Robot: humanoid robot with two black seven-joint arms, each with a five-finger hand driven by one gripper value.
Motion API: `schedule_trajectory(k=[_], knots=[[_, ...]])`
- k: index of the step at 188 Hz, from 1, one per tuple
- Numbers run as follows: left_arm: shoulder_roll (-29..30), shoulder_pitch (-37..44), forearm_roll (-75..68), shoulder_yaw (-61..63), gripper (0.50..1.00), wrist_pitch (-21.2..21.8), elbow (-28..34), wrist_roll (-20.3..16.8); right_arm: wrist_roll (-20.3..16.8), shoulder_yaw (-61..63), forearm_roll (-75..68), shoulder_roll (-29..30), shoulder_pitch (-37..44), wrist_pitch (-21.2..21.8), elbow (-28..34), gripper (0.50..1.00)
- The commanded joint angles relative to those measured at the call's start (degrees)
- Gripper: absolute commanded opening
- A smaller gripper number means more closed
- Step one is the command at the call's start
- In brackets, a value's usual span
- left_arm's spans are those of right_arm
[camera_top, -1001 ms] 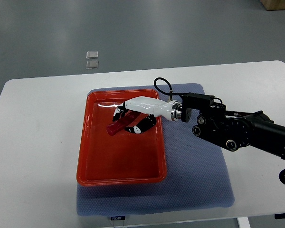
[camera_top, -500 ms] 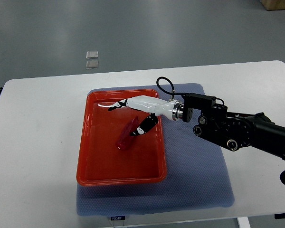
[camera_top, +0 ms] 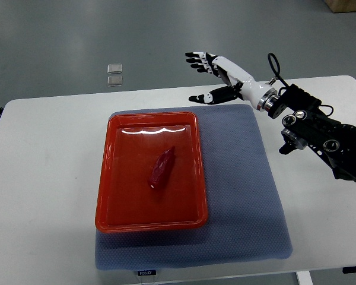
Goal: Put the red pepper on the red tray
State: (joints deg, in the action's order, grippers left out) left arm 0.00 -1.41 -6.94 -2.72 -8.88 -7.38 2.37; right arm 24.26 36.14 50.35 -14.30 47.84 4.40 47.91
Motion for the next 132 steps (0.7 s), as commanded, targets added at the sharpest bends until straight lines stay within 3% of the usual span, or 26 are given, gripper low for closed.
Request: schedule_trajectory(k=[1, 52, 132], knots=[[0.0, 0.0, 0.0, 0.0, 1.0, 0.0, 0.0, 0.0, 0.0, 2.3, -11.9, -1.1, -2.5, 0.7, -0.4, 0.913], [0.0, 0.0, 0.0, 0.0, 1.0, 0.0, 0.0, 0.0, -0.2, 5.7, -33.2, -0.9, -6.6, 1.0, -0.8, 0.913], [0.0, 0.0, 0.0, 0.0, 1.0, 0.0, 0.0, 0.0, 0.2, 7.4, -49.4, -0.1, -10.0, 0.8, -1.1, 0.913]])
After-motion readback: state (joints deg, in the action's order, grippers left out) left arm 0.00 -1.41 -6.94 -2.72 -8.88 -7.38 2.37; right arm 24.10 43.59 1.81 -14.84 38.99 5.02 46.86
